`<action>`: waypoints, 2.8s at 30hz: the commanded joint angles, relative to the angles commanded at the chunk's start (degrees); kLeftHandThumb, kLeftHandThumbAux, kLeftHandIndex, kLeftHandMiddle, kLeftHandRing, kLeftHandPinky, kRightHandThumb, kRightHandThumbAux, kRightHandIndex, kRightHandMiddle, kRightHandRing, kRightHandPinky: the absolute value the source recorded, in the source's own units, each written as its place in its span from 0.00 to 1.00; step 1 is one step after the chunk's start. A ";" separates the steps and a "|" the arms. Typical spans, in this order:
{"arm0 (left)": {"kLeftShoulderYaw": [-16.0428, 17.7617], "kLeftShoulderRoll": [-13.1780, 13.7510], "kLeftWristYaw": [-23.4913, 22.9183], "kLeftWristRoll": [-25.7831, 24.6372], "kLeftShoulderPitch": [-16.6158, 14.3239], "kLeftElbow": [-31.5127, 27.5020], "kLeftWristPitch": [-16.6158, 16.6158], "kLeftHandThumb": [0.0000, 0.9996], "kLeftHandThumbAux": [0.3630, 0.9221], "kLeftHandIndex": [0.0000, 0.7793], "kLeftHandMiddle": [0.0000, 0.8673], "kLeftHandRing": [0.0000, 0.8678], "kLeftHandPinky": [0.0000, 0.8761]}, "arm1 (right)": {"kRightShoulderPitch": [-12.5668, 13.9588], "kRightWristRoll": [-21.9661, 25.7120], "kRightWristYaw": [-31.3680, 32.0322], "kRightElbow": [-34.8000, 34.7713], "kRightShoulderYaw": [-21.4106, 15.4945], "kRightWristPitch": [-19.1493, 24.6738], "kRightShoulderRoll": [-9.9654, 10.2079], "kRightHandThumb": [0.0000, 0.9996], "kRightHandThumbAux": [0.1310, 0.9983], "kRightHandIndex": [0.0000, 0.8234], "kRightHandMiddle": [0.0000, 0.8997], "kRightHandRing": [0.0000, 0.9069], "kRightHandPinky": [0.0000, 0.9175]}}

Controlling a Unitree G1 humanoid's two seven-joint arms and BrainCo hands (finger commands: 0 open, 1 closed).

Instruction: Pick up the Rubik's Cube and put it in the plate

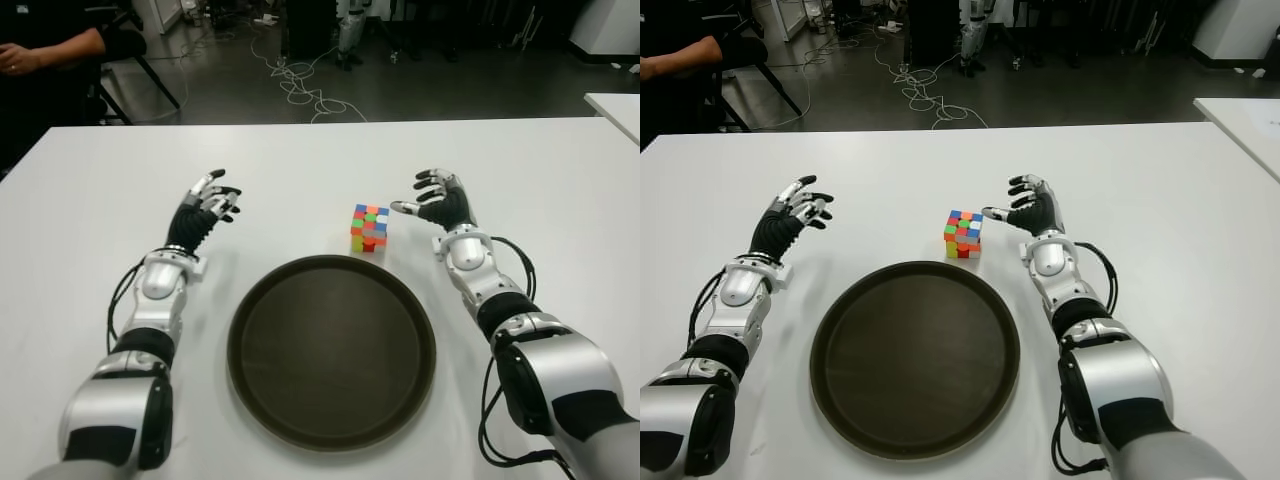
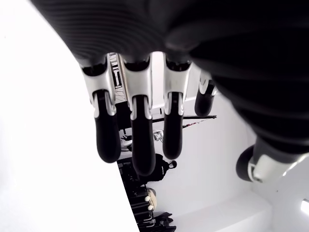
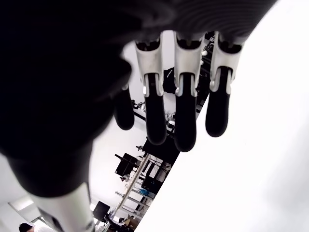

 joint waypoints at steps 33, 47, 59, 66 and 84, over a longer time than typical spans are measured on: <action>0.32 -0.04 -0.72 -0.75 0.12 -0.09 0.33 0.08 0.27 0.15 0.36 0.46 0.48 | 0.06 1.79 1.48 -0.07 -1.42 -0.49 0.25 0.00 0.81 0.44 0.43 0.46 0.49; 0.48 0.28 -1.75 -0.85 0.38 -0.29 -0.03 0.07 0.28 0.16 0.37 0.46 0.48 | 0.01 2.06 0.95 -0.14 -1.41 -0.97 0.16 0.00 0.76 0.42 0.42 0.44 0.46; 0.31 0.56 -1.21 -0.62 0.77 -0.42 -0.20 0.07 0.26 0.17 0.38 0.46 0.47 | 0.64 -2.04 -2.91 -0.89 1.84 -7.42 -1.18 0.00 0.68 0.31 0.34 0.36 0.37; 0.57 0.53 -1.99 -1.16 0.88 -0.56 -0.17 0.08 0.26 0.16 0.38 0.48 0.49 | 0.33 -5.56 -4.57 -1.53 4.88 -10.01 -2.39 0.00 0.62 0.26 0.28 0.30 0.31; 0.58 0.63 -1.88 -0.99 0.91 -0.49 -0.59 0.09 0.30 0.17 0.38 0.46 0.49 | -2.11 -21.36 -9.15 -1.47 20.44 -10.99 -3.36 0.00 0.61 0.04 0.04 0.03 0.02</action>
